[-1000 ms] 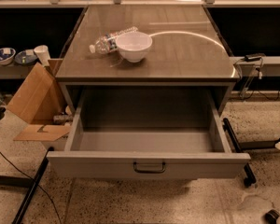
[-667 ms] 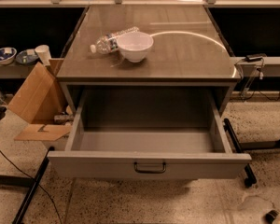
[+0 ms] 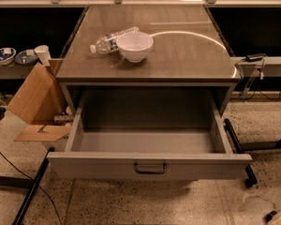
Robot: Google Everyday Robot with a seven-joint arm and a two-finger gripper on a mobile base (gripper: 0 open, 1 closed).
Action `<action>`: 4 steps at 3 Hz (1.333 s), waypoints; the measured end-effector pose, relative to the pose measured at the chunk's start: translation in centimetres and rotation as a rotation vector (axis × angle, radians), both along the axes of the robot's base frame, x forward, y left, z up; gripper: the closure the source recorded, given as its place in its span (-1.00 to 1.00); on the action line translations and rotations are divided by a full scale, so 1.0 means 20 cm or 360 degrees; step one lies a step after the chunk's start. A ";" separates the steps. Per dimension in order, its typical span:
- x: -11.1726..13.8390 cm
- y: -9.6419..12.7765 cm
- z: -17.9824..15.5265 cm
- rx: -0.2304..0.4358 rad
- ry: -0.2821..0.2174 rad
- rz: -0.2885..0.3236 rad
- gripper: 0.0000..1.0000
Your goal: Close top drawer
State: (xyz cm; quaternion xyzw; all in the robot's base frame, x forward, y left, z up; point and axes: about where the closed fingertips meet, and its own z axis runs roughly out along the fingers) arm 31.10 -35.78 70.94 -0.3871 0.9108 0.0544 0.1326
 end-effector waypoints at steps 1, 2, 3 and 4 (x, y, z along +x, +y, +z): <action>0.11 -0.01 -0.02 0.0016 -0.0044 -0.0056 -1.00; 0.25 -0.02 -0.04 0.0034 -0.0100 -0.0080 -1.00; 0.36 -0.03 -0.11 0.0067 -0.0130 -0.0117 -1.00; 0.43 -0.03 -0.19 0.0106 -0.0148 -0.0154 -1.00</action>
Offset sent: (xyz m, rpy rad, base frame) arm 0.0896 -0.0068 -0.0167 0.0405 -0.1062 -0.0705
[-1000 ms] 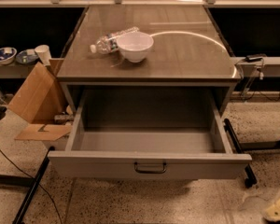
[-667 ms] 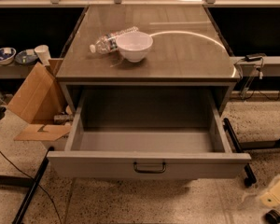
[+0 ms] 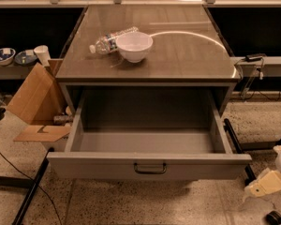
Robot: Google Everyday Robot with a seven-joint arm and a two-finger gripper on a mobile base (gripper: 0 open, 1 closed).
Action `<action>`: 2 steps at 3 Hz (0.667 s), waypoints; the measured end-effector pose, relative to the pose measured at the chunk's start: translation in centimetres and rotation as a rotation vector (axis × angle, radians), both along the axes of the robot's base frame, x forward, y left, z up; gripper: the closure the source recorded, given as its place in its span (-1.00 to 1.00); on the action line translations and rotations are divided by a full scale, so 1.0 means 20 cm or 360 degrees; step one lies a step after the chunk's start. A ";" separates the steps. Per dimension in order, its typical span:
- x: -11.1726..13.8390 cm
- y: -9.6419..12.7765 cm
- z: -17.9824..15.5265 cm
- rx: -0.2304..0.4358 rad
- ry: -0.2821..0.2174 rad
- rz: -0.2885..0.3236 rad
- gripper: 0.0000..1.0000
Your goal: Close top drawer
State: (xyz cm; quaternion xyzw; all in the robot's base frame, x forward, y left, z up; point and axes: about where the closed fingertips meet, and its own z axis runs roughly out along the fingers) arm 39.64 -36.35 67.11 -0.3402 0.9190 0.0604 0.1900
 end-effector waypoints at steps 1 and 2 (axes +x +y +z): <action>0.05 -0.01 -0.06 0.0019 -0.0030 -0.0041 -1.00; 0.13 0.01 -0.08 0.0048 -0.0078 -0.0041 -1.00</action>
Offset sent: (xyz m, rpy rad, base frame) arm 0.0354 0.0013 -0.0185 0.0385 -0.0750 -0.0342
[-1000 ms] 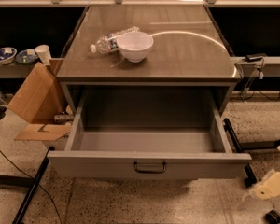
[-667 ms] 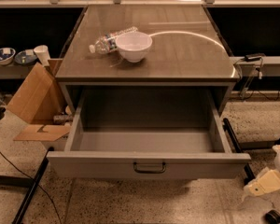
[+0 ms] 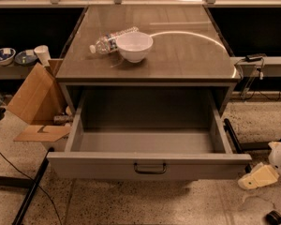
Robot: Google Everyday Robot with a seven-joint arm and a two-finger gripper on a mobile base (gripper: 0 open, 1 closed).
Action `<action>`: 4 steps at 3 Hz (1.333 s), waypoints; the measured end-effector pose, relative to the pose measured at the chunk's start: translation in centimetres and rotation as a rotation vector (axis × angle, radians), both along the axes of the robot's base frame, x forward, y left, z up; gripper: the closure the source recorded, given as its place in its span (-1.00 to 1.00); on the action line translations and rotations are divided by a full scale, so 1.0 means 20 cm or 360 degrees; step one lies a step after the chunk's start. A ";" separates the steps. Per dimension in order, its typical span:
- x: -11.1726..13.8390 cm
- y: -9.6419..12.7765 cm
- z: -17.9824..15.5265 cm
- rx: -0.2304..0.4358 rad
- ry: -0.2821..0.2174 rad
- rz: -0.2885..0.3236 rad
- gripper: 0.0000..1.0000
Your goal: Close top drawer
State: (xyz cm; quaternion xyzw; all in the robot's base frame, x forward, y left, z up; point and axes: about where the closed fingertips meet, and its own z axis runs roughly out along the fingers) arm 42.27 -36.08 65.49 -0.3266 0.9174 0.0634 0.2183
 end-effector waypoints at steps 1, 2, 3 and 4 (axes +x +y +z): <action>0.04 0.02 -0.01 0.0016 -0.0016 0.0007 -1.00; 0.08 0.04 -0.01 0.0034 -0.0024 0.0010 -1.00; 0.16 0.07 -0.01 0.0033 -0.0029 0.0005 -1.00; 0.23 0.08 0.00 0.0028 -0.0037 -0.0005 -1.00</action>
Offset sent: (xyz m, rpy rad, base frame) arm 0.0270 0.0119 -0.0011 0.0335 -0.0233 0.0034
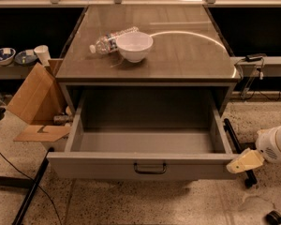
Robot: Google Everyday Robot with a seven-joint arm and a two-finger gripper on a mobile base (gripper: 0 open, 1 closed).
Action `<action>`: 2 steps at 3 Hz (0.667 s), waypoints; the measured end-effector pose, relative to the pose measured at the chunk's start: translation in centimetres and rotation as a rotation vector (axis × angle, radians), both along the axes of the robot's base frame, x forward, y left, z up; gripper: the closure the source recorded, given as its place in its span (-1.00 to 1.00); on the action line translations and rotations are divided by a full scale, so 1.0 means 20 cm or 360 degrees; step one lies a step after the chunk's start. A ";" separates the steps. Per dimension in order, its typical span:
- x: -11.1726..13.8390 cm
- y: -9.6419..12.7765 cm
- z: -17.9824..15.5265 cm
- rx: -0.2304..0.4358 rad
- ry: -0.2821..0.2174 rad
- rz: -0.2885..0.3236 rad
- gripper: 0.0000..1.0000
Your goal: Close top drawer
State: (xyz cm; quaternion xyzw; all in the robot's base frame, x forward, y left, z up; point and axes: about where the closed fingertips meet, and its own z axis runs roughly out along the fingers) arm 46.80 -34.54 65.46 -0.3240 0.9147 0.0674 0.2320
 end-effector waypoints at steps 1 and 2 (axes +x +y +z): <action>0.08 -0.01 0.01 -0.0007 -0.0016 -0.0012 -1.00; 0.19 -0.04 0.01 0.0006 -0.0035 -0.0036 -1.00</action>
Offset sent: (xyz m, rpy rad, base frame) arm 0.0534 -0.0177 0.0044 0.0059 -0.0343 -0.0410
